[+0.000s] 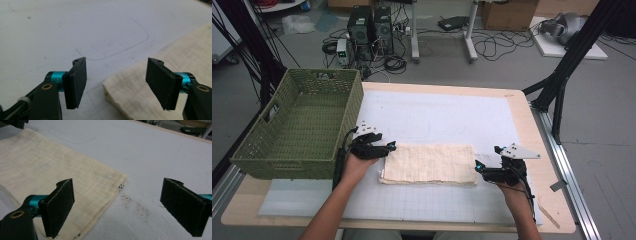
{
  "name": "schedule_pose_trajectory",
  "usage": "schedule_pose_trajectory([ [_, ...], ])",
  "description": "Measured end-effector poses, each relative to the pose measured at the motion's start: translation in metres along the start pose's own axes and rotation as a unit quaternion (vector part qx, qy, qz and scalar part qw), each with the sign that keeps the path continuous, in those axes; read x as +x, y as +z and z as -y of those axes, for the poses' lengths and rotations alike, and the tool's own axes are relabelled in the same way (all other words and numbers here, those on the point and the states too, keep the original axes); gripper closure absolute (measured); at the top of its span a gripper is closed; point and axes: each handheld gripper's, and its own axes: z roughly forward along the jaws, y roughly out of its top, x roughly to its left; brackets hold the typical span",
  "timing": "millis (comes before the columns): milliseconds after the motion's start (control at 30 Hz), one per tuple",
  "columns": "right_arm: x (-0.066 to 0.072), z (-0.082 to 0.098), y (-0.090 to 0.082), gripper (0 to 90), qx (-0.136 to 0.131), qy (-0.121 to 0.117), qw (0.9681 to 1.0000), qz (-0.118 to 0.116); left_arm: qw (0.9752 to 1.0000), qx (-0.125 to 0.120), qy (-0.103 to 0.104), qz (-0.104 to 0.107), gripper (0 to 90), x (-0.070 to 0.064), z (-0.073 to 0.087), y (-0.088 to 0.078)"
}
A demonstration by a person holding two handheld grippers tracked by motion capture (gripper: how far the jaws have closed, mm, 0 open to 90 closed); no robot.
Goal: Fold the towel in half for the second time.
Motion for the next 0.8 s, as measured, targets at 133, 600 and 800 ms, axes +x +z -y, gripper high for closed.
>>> schedule_pose_trajectory([
  [133,0.0,0.0,0.001,11.4,0.0,0.002,1.0,0.0,0.9997,0.025,0.002,0.005,43.1,0.004,0.002,0.009],
  [600,0.001,-0.002,0.008,11.4,0.012,0.001,0.9999,-0.005,0.9966,0.061,0.05,0.025,73.7,-0.002,0.006,0.015],
  [800,-0.003,-0.006,0.012,11.5,0.017,0.013,0.9998,-0.006,0.9962,0.059,0.057,0.028,85.9,-0.003,0.007,0.014],
])
